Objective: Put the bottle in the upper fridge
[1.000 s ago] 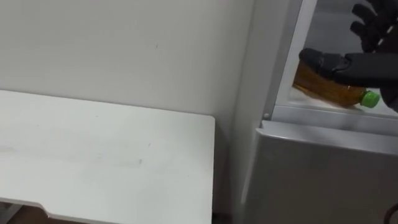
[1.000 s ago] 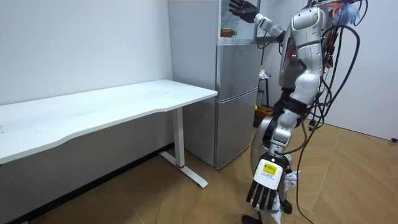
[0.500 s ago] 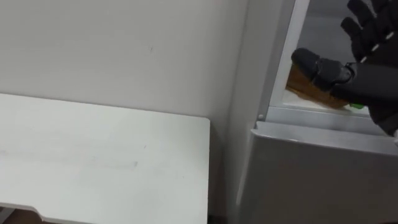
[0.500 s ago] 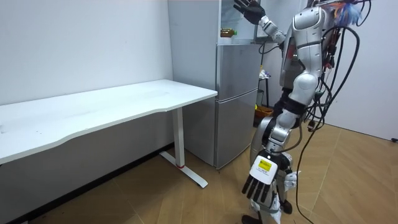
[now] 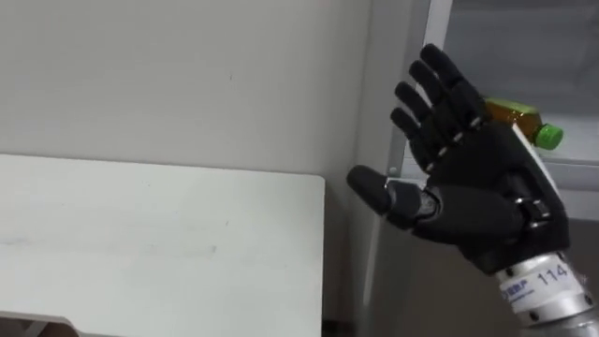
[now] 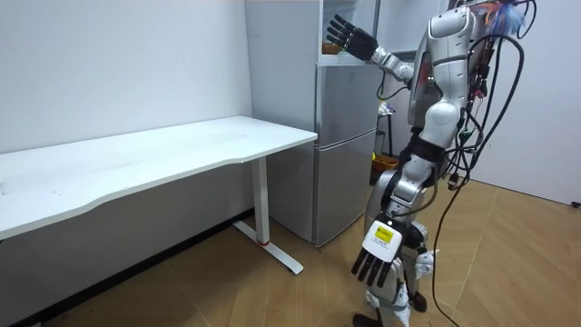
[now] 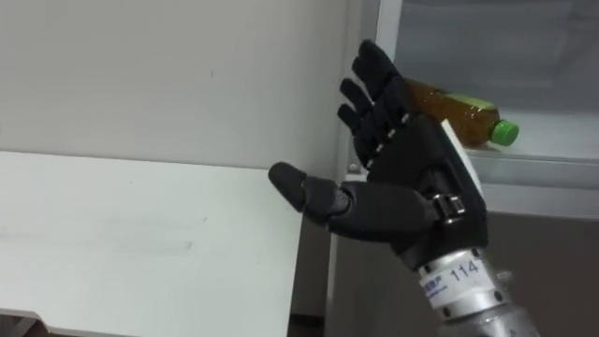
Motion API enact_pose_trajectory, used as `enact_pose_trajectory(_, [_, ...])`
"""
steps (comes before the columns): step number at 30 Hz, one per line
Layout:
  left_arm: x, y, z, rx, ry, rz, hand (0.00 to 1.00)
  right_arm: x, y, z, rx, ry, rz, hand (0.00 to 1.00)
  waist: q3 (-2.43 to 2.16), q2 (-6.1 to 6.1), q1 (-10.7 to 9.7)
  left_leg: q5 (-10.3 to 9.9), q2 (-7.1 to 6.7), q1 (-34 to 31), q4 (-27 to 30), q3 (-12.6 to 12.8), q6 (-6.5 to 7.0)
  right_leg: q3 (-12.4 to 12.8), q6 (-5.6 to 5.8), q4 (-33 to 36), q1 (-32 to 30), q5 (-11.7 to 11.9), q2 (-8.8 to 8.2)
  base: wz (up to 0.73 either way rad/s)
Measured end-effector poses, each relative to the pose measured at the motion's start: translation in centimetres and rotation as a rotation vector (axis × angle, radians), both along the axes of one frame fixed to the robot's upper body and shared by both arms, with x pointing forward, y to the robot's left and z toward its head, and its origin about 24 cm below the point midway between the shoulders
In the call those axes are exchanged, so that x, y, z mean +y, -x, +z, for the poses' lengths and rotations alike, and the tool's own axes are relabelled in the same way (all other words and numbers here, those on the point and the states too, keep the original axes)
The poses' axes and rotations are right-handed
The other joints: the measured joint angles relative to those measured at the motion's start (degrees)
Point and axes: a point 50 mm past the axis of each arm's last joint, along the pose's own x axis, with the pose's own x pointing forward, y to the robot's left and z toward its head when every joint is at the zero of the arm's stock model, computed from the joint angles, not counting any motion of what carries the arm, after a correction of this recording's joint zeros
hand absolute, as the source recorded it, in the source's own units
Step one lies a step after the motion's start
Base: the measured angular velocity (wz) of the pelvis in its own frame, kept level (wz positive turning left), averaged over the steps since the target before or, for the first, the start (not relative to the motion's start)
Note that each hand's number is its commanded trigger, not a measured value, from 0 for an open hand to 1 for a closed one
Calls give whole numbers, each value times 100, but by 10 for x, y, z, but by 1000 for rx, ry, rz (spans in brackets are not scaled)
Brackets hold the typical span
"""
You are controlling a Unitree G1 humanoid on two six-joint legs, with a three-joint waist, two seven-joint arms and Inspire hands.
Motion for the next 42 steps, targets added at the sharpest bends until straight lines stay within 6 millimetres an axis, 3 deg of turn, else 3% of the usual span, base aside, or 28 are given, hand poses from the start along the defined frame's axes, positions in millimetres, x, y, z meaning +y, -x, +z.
enact_pose_trajectory(8, [-9,-8,-2,-46,8,-26,0,-4,6,-36,134,-197,69,0,10,121,-24,-1,1,-96,22,19,4,21,-5,20,-110,3,5,-1])
enact_pose_trajectory(15, [-10,-7,-2,-47,11,-32,0,-9,7,-56,189,-217,66,0,21,170,-16,-1,0,-95,6,20,4,20,-4,5,-100,3,5,0])
enact_pose_trajectory(19, [-11,-8,-3,-38,17,-37,0,-12,7,-71,253,-275,69,0,21,167,-11,-1,-1,-89,20,20,4,16,-4,4,-93,2,4,0])
enact_pose_trajectory(23, [-12,-8,-4,-28,17,-45,0,-17,20,-93,339,-314,49,0,24,169,-50,-2,-5,-63,14,25,2,12,-2,-72,-56,1,7,0])
enact_pose_trajectory(30, [-11,-11,-4,-59,18,-29,0,-32,30,-134,500,-329,-42,0,9,146,-268,-4,-14,-19,-10,28,2,25,-1,-98,-33,-1,8,0])
enact_pose_trajectory(37, [-11,-12,-3,-69,20,-14,0,-38,35,-144,543,-374,-65,0,-6,134,-344,-5,-15,2,-17,47,2,47,-1,-96,-28,-2,8,0])
enact_pose_trajectory(42, [-11,-10,-3,-64,19,-11,0,-54,46,-167,645,-434,-164,0,-7,150,-406,-11,-15,60,-22,48,2,40,1,-99,8,-3,6,0])
